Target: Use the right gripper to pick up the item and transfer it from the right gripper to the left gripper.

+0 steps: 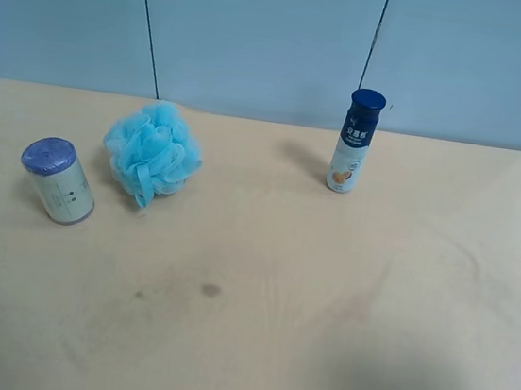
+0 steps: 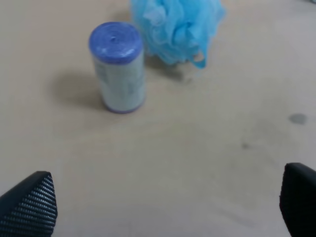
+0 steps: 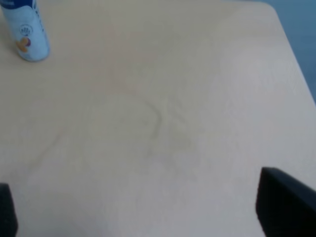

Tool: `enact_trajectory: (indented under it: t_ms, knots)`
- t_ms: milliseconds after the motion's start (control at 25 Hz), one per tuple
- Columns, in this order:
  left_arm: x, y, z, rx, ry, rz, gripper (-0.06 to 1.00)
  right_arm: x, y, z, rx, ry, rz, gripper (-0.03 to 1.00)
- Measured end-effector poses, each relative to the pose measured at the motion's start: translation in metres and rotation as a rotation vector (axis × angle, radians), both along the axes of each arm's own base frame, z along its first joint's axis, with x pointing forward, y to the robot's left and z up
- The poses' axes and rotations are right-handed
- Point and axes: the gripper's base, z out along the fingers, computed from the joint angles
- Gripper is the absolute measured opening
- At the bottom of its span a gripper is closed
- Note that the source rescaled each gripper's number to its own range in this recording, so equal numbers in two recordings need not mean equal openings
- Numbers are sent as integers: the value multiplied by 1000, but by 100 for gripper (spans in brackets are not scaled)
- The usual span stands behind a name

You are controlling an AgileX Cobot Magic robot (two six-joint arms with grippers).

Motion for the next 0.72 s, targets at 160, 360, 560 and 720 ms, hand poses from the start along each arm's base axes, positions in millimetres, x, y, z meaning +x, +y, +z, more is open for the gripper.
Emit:
enact_trajectory:
  t_ms: [160,360,560,720]
  knots:
    - [1,0,0,-8,2,123,74,0,0,0,0,0,0,83]
    - [1,0,-1,-7,2,210,74,0,0,0,0,0,0,83]
    - [1,0,-1,-7,2,191,74,0,0,0,0,0,0,82]
    - [1,0,-1,-7,2,191,74,0,0,0,0,0,0,82]
